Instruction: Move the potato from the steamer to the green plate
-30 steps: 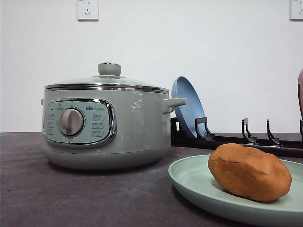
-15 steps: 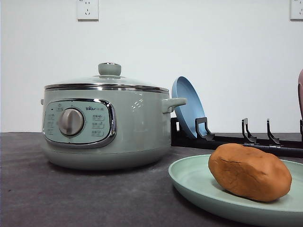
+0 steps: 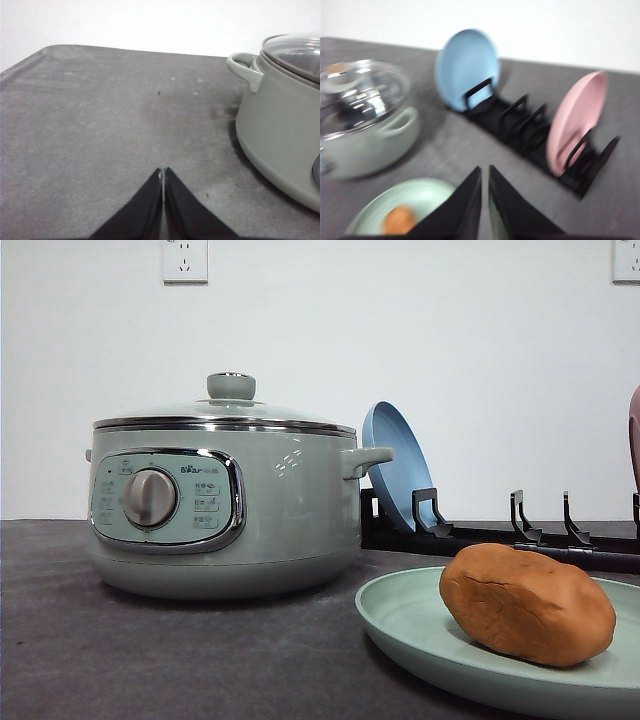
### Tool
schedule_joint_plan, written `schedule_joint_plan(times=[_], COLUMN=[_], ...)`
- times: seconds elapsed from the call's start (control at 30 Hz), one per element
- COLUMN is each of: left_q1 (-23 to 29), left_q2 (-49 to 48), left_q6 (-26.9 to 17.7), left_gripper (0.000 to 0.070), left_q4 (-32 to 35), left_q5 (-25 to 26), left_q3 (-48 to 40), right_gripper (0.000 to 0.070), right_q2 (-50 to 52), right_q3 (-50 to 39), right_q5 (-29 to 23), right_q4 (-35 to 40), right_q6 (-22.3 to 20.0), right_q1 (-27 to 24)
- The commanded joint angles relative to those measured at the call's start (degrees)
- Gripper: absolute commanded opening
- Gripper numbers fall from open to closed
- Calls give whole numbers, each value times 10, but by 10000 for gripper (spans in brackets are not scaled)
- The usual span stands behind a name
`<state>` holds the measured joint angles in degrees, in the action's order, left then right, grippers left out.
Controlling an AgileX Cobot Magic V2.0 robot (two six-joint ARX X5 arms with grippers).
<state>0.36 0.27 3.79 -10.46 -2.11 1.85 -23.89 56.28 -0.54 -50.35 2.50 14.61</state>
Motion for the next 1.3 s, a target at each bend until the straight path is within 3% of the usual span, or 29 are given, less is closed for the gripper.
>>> schedule_joint_plan(times=[0.0, 0.17, 0.3, 0.73, 1.27], left_q1=[0, 0, 0, 0, 0], left_q2=[-1, -1, -1, -1, -1], left_q6=[1, 1, 1, 1, 1], left_gripper=[0, 0, 0, 0, 0], left_q4=[-3, -3, -3, -3, -3], left_q5=[-5, -5, -5, -5, -5], left_q3=[-12, -12, -12, -12, -12], right_gripper=[13, 13, 13, 13, 13], right_q2=[9, 53, 102, 228, 237], right_q3=[-50, -243, -365, -549, -556], right_q5=[10, 84, 80, 34, 19], right_q4=[86, 338, 433, 443, 399], right_q6=[-40, -43, -43, -42, -43], right_q1=[-28, -111, -144, -167, -153])
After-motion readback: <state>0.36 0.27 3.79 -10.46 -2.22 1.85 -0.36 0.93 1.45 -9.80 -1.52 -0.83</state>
